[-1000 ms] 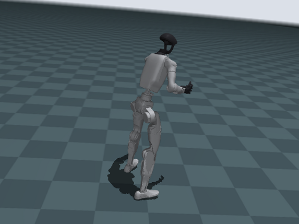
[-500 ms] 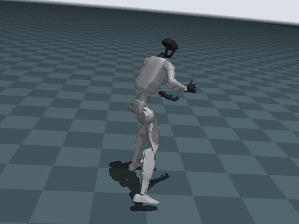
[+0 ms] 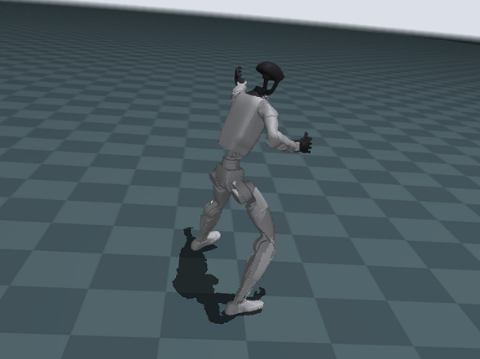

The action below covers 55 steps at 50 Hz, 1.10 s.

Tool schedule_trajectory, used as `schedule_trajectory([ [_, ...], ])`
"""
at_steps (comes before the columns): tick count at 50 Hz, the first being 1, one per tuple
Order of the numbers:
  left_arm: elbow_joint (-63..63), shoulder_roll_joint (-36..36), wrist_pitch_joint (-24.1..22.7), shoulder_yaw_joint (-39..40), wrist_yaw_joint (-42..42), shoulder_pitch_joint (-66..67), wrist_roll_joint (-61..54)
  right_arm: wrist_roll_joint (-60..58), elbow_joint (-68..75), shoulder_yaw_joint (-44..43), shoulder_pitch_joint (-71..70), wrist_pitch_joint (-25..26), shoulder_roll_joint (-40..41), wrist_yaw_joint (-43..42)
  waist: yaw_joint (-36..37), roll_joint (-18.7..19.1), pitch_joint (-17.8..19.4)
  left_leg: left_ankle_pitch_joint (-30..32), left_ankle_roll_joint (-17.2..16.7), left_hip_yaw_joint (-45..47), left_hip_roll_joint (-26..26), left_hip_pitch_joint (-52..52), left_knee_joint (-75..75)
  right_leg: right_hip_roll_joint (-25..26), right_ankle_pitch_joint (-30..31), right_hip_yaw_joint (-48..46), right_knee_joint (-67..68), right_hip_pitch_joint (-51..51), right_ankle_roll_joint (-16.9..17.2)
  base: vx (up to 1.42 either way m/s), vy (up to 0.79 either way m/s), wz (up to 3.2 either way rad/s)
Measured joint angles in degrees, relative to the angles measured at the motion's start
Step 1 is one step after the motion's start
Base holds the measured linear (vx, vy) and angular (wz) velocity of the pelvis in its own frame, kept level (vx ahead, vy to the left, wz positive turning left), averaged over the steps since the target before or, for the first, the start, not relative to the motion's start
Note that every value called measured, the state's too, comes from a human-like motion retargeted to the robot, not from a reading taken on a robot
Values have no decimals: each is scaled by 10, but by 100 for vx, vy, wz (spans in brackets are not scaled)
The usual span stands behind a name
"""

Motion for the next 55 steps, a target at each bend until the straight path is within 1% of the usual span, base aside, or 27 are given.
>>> schedule_trajectory([
  [2, -6, -8, 3, -42, -31, -17, -11, 23, 12, 18, 10, 6, 39, -3, 3, -6, -7, 63, -22, 11, -14, -23, 45, -26, 4, 19, -5, 4, -23, 29, 95, 19],
  [3, -6, -14, 10, -49, -35, -30, -12, 27, 14, 22, 15, 13, 58, -3, 4, -16, -11, 64, -33, 13, -31, -42, 81, -44, 10, 27, -17, 8, -36, 26, 89, 32],
  [5, -1, -34, 29, -58, -38, -54, -18, 17, 14, 26, 21, 31, 96, -2, 6, -38, -17, 31, -43, 18, -74, -88, 161, -89, 24, 31, -50, 19, -59, 24, 83, 47],
  [7, 10, -60, 49, -71, -48, -63, -24, -7, 11, 33, 21, 47, 127, -1, 14, -51, -24, 6, -31, 28, -107, -111, 187, -121, 42, 10, -94, 31, -74, 21, 72, 39],
  [10, 23, -93, 73, -93, -77, -59, -15, -35, 4, 54, 21, 61, 155, 10, 39, -56, -45, 7, 0, 47, -133, -106, 141, -132, 81, -44, -170, 46, -86, 17, 58, -3],
  [12, 34, -104, 87, -96, -98, -59, 5, -45, -2, 65, 19, 68, 153, 25, 57, -54, -64, 14, 12, 61, -139, -96, 98, -127, 122, -92, -224, 56, -86, 13, 48, -42],
  [15, 52, -102, 102, -91, -115, -65, 27, -49, -9, 72, 12, 76, 138, 45, 75, -54, -86, 16, 15, 82, -143, -82, 51, -121, 197, -169, -294, 71, -79, 11, 42, -53],
  [17, 60, -93, 107, -94, -111, -75, 27, -46, -6, 69, 6, 83, 130, 49, 81, -55, -94, 10, 17, 97, -149, -73, 30, -125, 244, -208, -322, 77, -77, 11, 38, -39],
  [18, 59, -90, 105, -99, -104, -80, 11, -43, 0, 69, 3, 86, 129, 44, 81, -60, -97, 7, 23, 103, -157, -71, 22, -134, 274, -224, -336, 78, -70, 10, 35, -23],
  [19, 57, -85, 103, -105, -103, -87, 8, -41, 4, 65, 3, 87, 129, 43, 81, -63, -99, 1, 21, 109, -162, -68, 15, -139, 291, -241, -346, 81, -58, 9, 31, -17],
  [21, 60, -79, 106, -109, -111, -108, 29, -41, 11, 52, 11, 88, 132, 51, 80, -66, -101, -15, 11, 116, -168, -63, 7, -145, 309, -272, -364, 93, -30, 8, 27, -5],
  [22, 58, -76, 108, -113, -116, -117, 35, -39, 15, 48, 14, 89, 136, 55, 79, -69, -100, -21, 9, 118, -173, -62, 5, -149, 322, -283, -372, 97, -22, 9, 24, 7],
  [23, 46, -66, 104, -128, -117, -120, 20, -28, 20, 53, 10, 92, 143, 50, 76, -76, -97, -25, 14, 120, -179, -62, 4, -155, 343, -287, -378, 97, -27, 8, 22, 8],
  [25, 46, -77, 107, -140, -112, -145, 24, -29, 31, 51, 18, 95, 151, 47, 80, -79, -102, -34, 12, 123, -188, -64, 0, -160, 365, -290, -386, 95, -35, 8, 20, 9],
  [27, 28, -64, 99, -164, -123, -146, 14, -30, 34, 59, 14, 97, 156, 50, 74, -85, -100, -39, 10, 121, -193, -66, -1, -159, 383, -289, -396, 97, -34, 6, 16, 11],
  [30, 17, -70, 93, -181, -129, -155, 21, -34, 40, 76, 10, 101, 164, 60, 69, -90, -106, -46, -1, 114, -197, -67, -5, -156, 400, -283, -406, 100, -33, 5, 12, 13],
  [33, 11, -97, 92, -174, -117, -160, 64, -43, 48, 89, 9, 101, 180, 69, 72, -93, -115, -55, -11, 110, -198, -66, -8, -151, 413, -274, -409, 101, -29, 5, 9, 9],
  [35, -9, -106, 81, -187, -92, -148, 98, -32, 55, 100, 5, 94, 197, 58, 74, -100, -117, -57, -14, 109, -198, -65, -9, -150, 416, -269, -407, 98, -28, 2, 3, 2],
  [37, -63, -101, 70, -193, -71, -112, 165, -25, 68, 121, -10, 87, 227, 50, 74, -106, -115, -56, -17, 108, -196, -63, -8, -147, 420, -270, -404, 98, -29, 0, 0, 0],
  [39, -128, -102, 63, -178, -57, -61, 214, -13, 83, 134, -23, 80, 259, 43, 78, -107, -111, -53, -21, 107, -194, -62, -8, -145, 422, -276, -400, 97, -31, 0, 0, 0],
  [41, -210, -109, 52, -146, -55, 14, 230, 7, 97, 145, -35, 74, 294, 34, 86, -103, -103, -51, -23, 108, -190, -60, -9, -142, 423, -285, -396, 96, -36, 0, 0, 0],
  [43, -305, -128, 36, -91, -59, 118, 223, 30, 110, 154, -47, 67, 325, 22, 94, -93, -92, -51, -23, 111, -186, -57, -9, -140, 421, -294, -393, 95, -41, 0, 0, -9],
  [45, -397, -162, 25, -38, -70, 229, 220, 47, 120, 164, -56, 58, 346, 9, 98, -78, -82, -53, -24, 113, -183, -56, -8, -139, 418, -302, -391, 94, -44, 0, 0, 0],
  [48, -501, -226, 25, -5, -89, 357, 247, 65, 130, 178, -69, 47, 364, -12, 97, -54, -73, -56, -33, 118, -178, -55, -7, -137, 410, -311, -390, 94, -46, 0, 0, 0],
  [52, -618, -329, 36, 6, -101, 496, 283, 102, 136, 192, -88, 33, 376, -33, 85, -21, -62, -60, -48, 133, -169, -51, -2, -137, 396, -327, -391, 94, -49, -3, -7, -30],
  [55, -685, -410, 43, 1, -125, 578, 312, 114, 141, 197, -105, 29, 388, -29, 77, 2, -48, -61, -56, 155, -158, -43, 4, -136, 386, -354, -394, 95, -51, -5, -10, -65],
])
